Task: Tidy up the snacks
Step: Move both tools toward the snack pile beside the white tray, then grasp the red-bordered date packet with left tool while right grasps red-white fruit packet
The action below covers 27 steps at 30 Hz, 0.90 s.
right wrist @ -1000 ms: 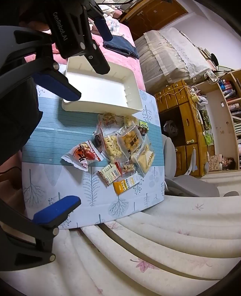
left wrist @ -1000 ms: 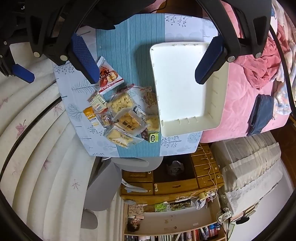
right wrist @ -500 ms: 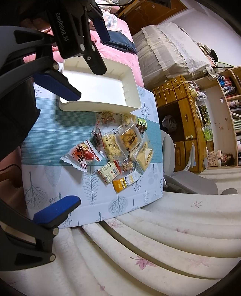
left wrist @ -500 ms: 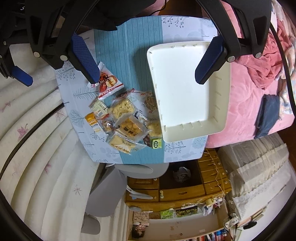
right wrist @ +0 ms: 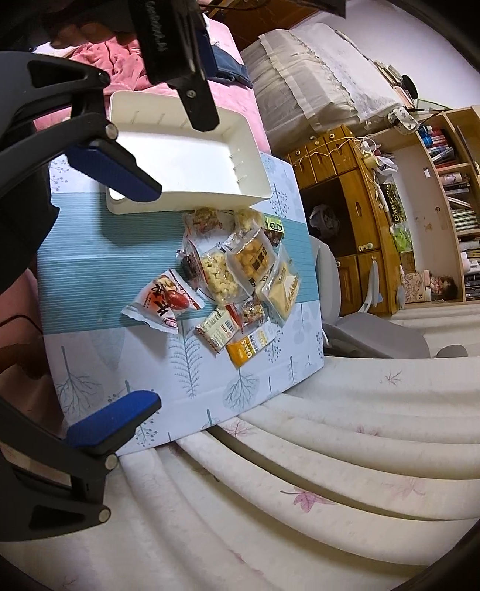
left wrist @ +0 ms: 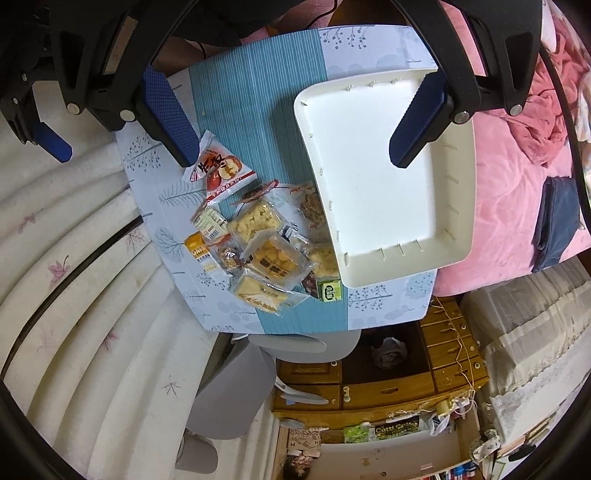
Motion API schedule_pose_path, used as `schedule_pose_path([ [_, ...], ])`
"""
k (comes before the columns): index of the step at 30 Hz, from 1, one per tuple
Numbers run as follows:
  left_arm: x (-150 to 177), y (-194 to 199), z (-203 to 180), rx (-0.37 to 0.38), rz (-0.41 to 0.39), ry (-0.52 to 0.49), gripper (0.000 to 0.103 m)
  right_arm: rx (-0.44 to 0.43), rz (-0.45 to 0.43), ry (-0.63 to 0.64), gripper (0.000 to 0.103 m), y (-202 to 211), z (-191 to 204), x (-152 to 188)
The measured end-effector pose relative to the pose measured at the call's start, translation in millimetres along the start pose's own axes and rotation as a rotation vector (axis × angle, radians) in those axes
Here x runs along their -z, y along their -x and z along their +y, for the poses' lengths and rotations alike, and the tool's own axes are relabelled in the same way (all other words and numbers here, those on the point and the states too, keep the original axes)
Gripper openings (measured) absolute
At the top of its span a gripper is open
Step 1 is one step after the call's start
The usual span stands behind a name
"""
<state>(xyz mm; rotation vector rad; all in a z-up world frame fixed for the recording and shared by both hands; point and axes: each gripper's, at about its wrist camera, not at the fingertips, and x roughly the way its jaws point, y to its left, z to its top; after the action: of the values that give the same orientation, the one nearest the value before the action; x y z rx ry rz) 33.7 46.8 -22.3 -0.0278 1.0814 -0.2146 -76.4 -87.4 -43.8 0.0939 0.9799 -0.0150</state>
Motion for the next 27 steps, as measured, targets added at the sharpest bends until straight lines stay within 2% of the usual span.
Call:
schedule_pose_path([
  [8,-7,-19,-11,0.032,0.014,-0.022,0.102,-0.021,-0.061,0.067,0.103,-1,-7,1],
  [15,-16,-48,-31,0.009,0.054,-0.097,0.102,-0.076,-0.086,0.196,0.103,-18,-20,-2],
  [21,-30,-76,-44,-0.001,0.095,-0.157,0.102,-0.136,-0.078,0.269,0.103,-41,-31,-3],
  [27,-44,-118,-58,-0.020,0.183,-0.233,0.102,-0.184,-0.039,0.301,0.103,-72,-41,-4],
])
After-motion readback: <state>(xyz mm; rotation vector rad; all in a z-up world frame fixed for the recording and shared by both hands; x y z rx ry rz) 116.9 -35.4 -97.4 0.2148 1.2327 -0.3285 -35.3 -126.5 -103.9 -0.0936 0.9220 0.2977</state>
